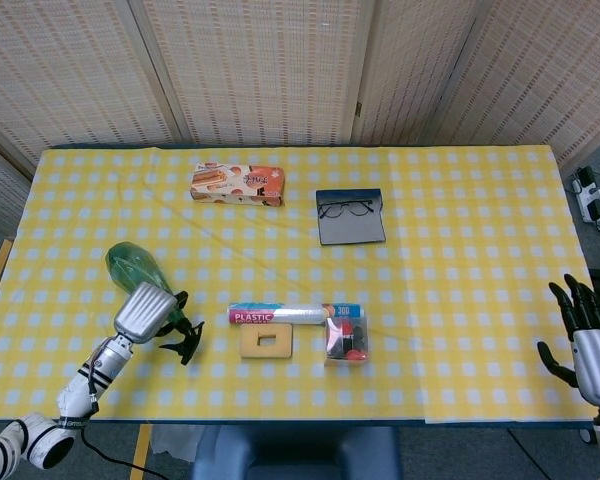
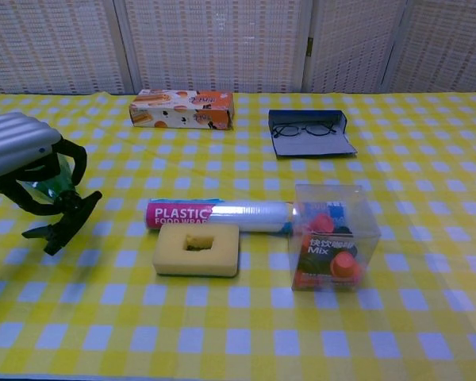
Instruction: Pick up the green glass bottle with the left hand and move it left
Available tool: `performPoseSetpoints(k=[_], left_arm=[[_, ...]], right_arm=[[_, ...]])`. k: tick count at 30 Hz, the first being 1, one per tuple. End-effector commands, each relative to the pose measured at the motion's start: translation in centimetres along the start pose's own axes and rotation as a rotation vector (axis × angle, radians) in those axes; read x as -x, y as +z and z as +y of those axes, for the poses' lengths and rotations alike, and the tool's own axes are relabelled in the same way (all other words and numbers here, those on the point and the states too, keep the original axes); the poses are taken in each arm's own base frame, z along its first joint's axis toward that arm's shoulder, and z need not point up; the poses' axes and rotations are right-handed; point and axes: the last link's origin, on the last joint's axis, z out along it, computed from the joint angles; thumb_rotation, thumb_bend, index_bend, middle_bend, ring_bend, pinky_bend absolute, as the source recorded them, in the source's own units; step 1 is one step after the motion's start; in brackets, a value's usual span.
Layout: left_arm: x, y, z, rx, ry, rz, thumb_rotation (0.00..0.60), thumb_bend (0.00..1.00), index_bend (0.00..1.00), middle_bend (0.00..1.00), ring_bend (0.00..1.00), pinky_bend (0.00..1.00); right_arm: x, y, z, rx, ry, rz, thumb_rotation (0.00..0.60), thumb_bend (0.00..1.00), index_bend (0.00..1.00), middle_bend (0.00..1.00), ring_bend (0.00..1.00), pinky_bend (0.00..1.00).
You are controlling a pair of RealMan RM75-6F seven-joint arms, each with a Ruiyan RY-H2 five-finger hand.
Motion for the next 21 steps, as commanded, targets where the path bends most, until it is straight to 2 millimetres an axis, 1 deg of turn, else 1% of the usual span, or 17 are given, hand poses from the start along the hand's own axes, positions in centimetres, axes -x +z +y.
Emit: performPoseSetpoints(k=[1,5,12,15,17,21], left_arm=[[-1.7,-0.8,-0.6,-0.03,-0.023,0.061,0.6,0.43,0.74,1.0,1.0,1.0],[-3.3,-1.4,-1.4,-0.08,-0.124,0.102,0.6,0.43,0.75,1.0,1.0,1.0],[-6.9,-3.4,-4.3,-0.213,-0.441,0.189,0.6,0.43,0.75,1.0,1.0,1.0],[-8.0,-3.9,-5.3,-0.249,-0.513,0.215,0.6,0.44,0.75,1.0,1.0,1.0],[-8.6,-4.3,-6.2,-0.273,-0.523,0.224,0.6,0.44,0.75,1.0,1.0,1.0],[-9.4,-4.9,-7.0,-0.304,-0.606,0.231,0.6,0.45,0.75,1.0,1.0,1.0]], right_arm=[[0.0,-0.1,-0.1,-0.003,0.0,-0.001,0.6,0.37,0.0,0.0,0.0,0.0],[0.0,-0.2,-0.2,-0.009,0.002,-0.001,0.6,0.38,0.0,0.0,0.0,0.0],[-0.1,-0.3,-0.1,-0.012,0.007,0.004,0.6,0.37,0.0,0.0,0.0,0.0],[0.0,-0.3,-0.2,-0.016,0.005,-0.002,0.6,0.37,0.0,0.0,0.0,0.0],[0.0,-0.3,-0.2,-0.015,0.005,0.0,0.6,0.38,0.0,0.0,0.0,0.0],[0.0,-0.3,-0.2,-0.009,0.007,0.005,0.6,0.37,0.0,0.0,0.0,0.0]])
